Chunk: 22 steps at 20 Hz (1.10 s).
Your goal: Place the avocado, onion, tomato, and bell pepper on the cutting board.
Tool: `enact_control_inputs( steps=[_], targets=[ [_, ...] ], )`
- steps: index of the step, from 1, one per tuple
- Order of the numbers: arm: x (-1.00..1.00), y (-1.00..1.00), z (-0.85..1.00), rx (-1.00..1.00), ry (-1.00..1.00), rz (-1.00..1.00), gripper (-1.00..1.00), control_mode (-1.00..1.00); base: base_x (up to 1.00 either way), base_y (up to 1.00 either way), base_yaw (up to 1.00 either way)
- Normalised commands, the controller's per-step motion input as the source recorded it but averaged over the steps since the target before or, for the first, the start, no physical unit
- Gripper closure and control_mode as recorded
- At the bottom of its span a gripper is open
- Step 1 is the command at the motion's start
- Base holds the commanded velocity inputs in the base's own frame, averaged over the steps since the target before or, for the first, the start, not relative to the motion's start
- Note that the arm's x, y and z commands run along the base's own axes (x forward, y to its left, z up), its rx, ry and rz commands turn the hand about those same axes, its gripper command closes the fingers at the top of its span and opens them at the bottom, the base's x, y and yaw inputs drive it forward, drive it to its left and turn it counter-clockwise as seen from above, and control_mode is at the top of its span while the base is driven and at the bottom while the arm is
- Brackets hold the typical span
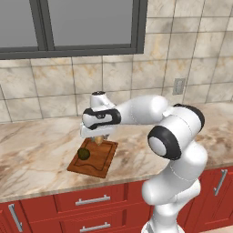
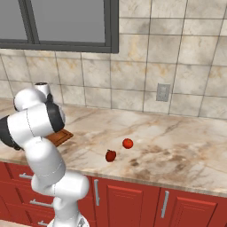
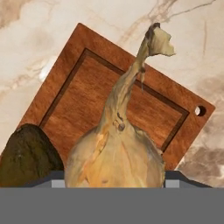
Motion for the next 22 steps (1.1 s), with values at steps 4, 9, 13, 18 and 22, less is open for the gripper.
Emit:
enact_control_inputs(
  steps=[4, 9, 13, 18, 22],
  targets=[
    [0.01, 0.0, -0.35, 0.0, 0.0, 0.0, 1.0, -1.0, 0.0, 0.0, 0.0],
    [0.03, 0.0, -0.28, 0.0, 0.0, 0.0, 1.0, -1.0, 0.0, 0.0, 0.0],
    [0.01, 0.0, -0.24, 0.0, 0.0, 0.0, 1.0, -1.0, 0.0, 0.0, 0.0],
    [0.05, 0.0, -0.23, 0.0, 0.0, 0.0, 1.0, -1.0, 0.0, 0.0, 0.0],
    [0.1, 0.0, -0.19, 0.0, 0.0, 0.0, 1.0, -1.0, 0.0, 0.0, 0.0]
  ],
)
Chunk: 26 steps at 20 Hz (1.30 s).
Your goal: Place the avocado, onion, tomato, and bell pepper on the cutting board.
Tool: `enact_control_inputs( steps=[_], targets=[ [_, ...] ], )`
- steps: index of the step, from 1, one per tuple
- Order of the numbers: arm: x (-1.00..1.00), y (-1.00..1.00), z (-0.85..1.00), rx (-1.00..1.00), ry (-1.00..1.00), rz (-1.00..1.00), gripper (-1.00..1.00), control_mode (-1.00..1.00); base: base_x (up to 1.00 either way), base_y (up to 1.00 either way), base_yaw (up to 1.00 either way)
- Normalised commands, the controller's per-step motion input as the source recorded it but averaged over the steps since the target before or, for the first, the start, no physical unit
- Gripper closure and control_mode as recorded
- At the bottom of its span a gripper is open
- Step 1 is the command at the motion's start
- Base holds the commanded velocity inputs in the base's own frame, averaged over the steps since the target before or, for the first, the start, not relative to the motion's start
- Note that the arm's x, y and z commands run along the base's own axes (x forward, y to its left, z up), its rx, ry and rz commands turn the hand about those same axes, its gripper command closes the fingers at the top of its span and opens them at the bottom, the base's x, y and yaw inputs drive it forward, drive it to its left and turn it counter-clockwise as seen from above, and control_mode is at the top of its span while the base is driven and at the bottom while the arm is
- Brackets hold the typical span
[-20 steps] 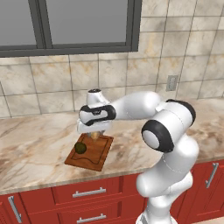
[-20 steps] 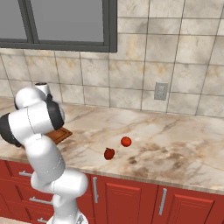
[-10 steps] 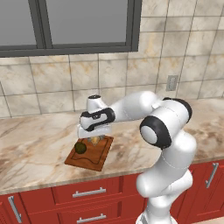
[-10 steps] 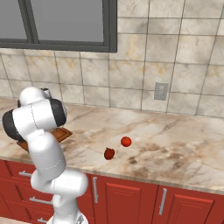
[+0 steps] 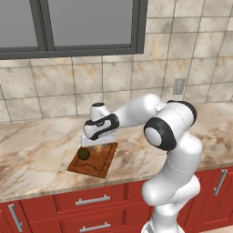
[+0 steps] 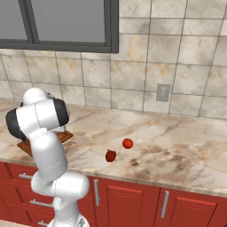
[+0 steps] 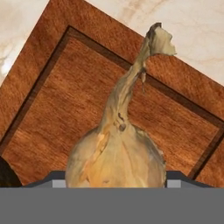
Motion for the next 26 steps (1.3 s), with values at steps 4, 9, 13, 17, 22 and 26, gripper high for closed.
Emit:
enact_control_inputs(
  steps=[4, 9, 13, 17, 22, 26],
  targets=[
    [0.08, 0.0, -0.21, 0.0, 0.0, 0.0, 1.0, -1.0, 0.0, 0.0, 0.0],
    [0.05, 0.0, -0.16, 0.0, 0.0, 0.0, -1.0, -1.0, 0.0, 0.0, 0.0],
    [0.0, -0.03, 0.0, 0.0, 0.0, 0.0, -1.0, -1.0, 0.0, 0.0, 0.0],
    [0.0, -0.04, 0.01, 0.0, 0.0, 0.0, -1.0, -1.0, 0.0, 0.0, 0.0],
    [-0.05, -0.01, 0.32, 0.0, -0.03, 0.0, -1.0, -1.0, 0.0, 0.0, 0.0],
    [-0.17, 0.0, 0.68, 0.0, -0.1, 0.0, -1.0, -1.0, 0.0, 0.0, 0.0]
  ],
)
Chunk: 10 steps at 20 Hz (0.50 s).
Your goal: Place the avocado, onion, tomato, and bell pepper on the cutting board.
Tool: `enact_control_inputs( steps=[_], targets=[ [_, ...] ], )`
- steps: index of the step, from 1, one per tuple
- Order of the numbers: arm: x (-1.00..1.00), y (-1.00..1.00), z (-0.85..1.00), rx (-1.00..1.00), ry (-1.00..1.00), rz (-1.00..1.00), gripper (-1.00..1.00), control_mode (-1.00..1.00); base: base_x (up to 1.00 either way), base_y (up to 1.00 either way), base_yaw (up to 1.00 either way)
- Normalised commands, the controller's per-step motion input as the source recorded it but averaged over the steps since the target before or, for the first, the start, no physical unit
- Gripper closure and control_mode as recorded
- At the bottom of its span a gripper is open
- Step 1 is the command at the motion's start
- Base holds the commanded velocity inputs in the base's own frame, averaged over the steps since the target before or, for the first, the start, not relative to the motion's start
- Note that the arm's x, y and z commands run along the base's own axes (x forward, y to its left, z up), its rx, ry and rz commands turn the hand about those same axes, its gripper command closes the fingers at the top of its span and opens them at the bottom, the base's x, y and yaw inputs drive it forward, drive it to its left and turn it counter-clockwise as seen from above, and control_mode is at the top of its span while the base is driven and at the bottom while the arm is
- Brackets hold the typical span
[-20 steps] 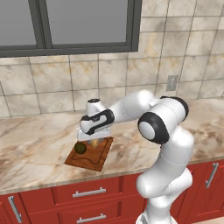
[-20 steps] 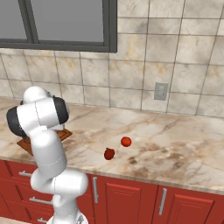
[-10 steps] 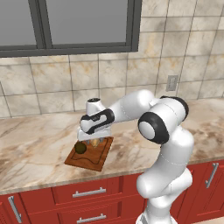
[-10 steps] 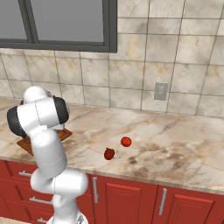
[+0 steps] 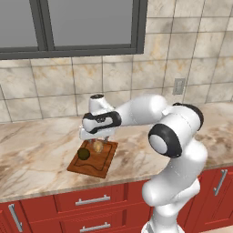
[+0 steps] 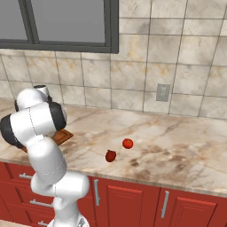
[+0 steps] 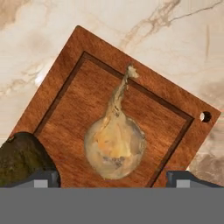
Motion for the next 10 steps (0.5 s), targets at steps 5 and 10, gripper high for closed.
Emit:
enact_control_inputs(
  steps=[5, 10],
  targets=[
    [-0.31, -0.1, 0.83, 0.0, -0.11, 0.0, -1.0, -1.0, 0.0, 0.0, 0.0],
    [-0.52, -0.42, 0.77, 0.0, -0.07, -0.03, -1.0, -1.0, 0.0, 0.0, 0.0]
  ],
)
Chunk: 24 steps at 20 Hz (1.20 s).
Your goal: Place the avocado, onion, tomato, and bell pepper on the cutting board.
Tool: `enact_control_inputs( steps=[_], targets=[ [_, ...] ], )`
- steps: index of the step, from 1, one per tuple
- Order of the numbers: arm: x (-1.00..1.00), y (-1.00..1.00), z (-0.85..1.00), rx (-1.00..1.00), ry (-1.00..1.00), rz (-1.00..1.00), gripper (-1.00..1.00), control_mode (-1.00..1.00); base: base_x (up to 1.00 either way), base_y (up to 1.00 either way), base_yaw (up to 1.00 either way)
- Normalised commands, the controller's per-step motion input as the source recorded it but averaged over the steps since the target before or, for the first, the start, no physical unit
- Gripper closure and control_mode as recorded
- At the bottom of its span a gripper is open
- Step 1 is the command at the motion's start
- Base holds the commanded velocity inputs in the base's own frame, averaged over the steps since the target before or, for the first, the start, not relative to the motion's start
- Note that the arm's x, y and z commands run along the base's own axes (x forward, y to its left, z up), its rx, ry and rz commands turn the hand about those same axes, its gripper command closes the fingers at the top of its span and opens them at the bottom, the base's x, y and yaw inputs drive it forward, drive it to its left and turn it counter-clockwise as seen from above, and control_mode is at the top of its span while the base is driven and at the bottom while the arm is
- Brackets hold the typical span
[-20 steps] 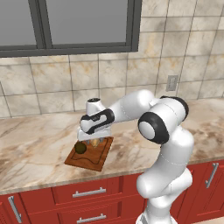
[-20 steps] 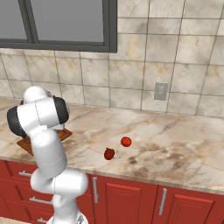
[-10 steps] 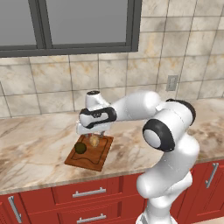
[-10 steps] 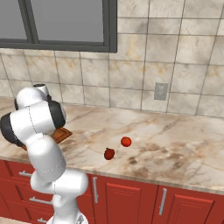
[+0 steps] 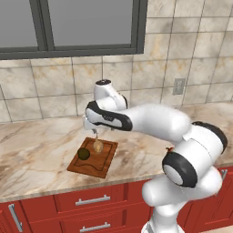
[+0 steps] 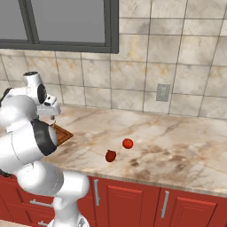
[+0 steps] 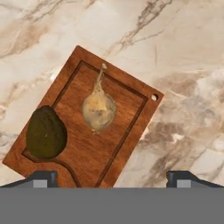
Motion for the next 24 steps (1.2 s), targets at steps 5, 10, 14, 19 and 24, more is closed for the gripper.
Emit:
enact_control_inputs(
  steps=[5, 10, 14, 19, 24],
  targets=[
    [-0.66, -0.69, 0.64, 0.01, -0.05, -0.07, -1.0, -1.0, 0.0, 0.0, 0.0],
    [-0.72, -0.9, 0.46, 0.03, -0.05, -0.04, -1.0, -1.0, 0.0, 0.0, 0.0],
    [-0.85, -1.0, 0.29, 0.07, -0.04, -0.01, -1.0, -1.0, 0.0, 0.0, 0.0],
    [-0.86, -0.84, 0.06, 0.08, -0.01, -0.04, -1.0, -1.0, 0.0, 0.0, 0.0],
    [-0.53, -0.65, 0.02, 0.02, 0.0, -0.02, -1.0, -1.0, 0.0, 0.0, 0.0]
  ],
)
